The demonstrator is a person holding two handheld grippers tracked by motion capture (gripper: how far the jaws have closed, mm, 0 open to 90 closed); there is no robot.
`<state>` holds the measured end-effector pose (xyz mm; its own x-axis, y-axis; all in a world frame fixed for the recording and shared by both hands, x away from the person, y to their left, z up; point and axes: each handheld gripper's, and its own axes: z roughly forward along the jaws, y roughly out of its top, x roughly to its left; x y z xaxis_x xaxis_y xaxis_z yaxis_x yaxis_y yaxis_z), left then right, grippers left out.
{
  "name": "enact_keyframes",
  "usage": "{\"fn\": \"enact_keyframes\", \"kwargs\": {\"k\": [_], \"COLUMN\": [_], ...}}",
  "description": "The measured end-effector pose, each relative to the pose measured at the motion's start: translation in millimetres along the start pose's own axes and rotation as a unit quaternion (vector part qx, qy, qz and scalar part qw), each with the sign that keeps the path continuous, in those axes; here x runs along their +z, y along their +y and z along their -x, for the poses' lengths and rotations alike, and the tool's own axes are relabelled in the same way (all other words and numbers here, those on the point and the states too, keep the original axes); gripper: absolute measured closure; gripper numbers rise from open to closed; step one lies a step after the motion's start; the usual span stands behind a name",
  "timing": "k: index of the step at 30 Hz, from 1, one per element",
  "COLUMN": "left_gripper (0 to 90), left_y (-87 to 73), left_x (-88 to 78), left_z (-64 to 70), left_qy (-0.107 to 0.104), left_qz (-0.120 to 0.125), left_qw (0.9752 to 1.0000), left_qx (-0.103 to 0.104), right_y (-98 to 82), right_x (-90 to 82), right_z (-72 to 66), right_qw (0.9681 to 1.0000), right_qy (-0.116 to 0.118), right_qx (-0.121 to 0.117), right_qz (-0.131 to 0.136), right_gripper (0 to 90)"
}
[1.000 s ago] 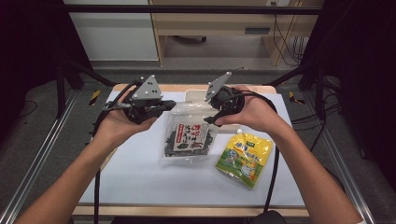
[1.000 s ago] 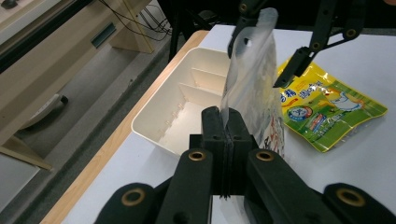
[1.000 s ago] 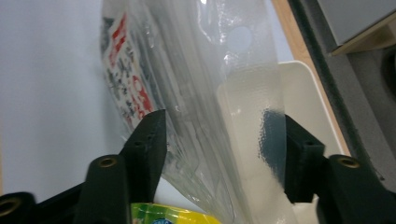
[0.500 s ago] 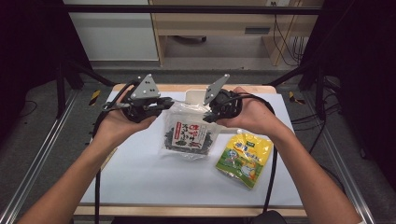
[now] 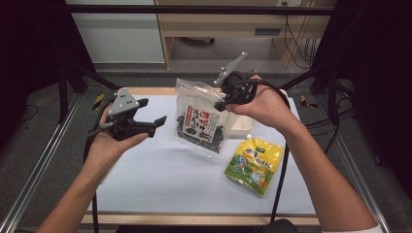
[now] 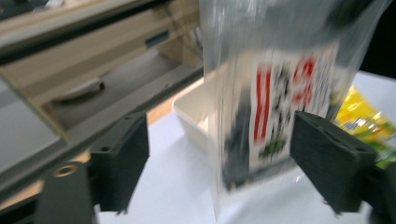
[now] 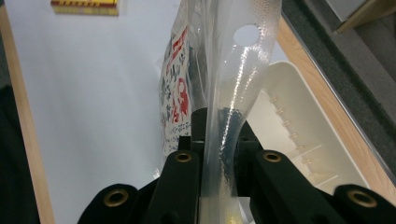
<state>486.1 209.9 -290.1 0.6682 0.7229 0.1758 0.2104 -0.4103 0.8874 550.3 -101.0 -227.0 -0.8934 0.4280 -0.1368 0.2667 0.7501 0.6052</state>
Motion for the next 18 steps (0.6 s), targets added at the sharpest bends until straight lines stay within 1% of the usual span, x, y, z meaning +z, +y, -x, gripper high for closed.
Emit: {"fn": "enact_keyframes", "kwargs": {"k": [2,5,7,8,9,10,11,14,15,16,17,18], "left_gripper": [13.7,11.6,9.9,9.9,9.8,9.6,9.5,9.4,9.4,9.4,9.4,9.4], "left_y": [-15.6,-38.8,-54.0,-61.3,-61.3,-75.9,-83.4,-104.9,-110.2,-110.2,-118.0,-121.3], "left_x": [6.5,17.0,24.6,28.2,28.2,34.6,37.2,41.9,42.6,42.6,41.1,39.1], "left_z": [3.2,8.7,12.0,12.8,12.8,14.1,14.6,15.2,15.2,15.2,14.8,14.4], "left_qy": [0.008,0.010,0.002,0.001,0.001,0.000,-0.002,0.000,0.002,0.002,0.006,0.007], "left_qz": [-0.019,-0.035,-0.044,-0.049,-0.049,-0.056,-0.061,-0.064,-0.071,-0.071,-0.077,-0.076], "left_qw": [0.9998,0.9993,0.9990,0.9988,0.9988,0.9983,0.9979,0.9971,0.9966,0.9966,0.9961,0.9962], "left_qx": [0.001,0.005,-0.009,-0.011,-0.011,-0.016,-0.022,-0.040,-0.041,-0.041,-0.041,-0.041], "right_y": [3.5,9.8,14.3,16.4,18.2,20.2,21.9,26.2,27.4,28.0,28.5,28.9], "right_x": [-4.9,-11.6,-15.8,-17.6,-19.2,-20.9,-22.4,-25.8,-26.6,-27.0,-27.1,-27.2], "right_z": [5.4,13.0,17.9,21.0,24.4,27.2,30.3,39.6,42.5,45.3,47.9,49.8], "right_qw": [0.9998,0.9991,0.9984,0.9980,0.9976,0.9970,0.9966,0.9947,0.9941,0.9934,0.9927,0.9917], "right_qy": [-0.006,-0.016,-0.025,-0.030,-0.035,-0.039,-0.042,-0.055,-0.058,-0.062,-0.066,-0.069], "right_qx": [0.019,0.038,0.050,0.054,0.059,0.066,0.070,0.086,0.091,0.096,0.101,0.109], "right_qz": [0.005,0.009,0.011,0.011,0.012,0.011,0.011,0.011,0.010,0.009,0.009,0.008], "right_gripper": [83.8,83.7,83.6,83.6,83.6,83.6,83.6,83.6,83.6,83.6,83.6,83.6]}}
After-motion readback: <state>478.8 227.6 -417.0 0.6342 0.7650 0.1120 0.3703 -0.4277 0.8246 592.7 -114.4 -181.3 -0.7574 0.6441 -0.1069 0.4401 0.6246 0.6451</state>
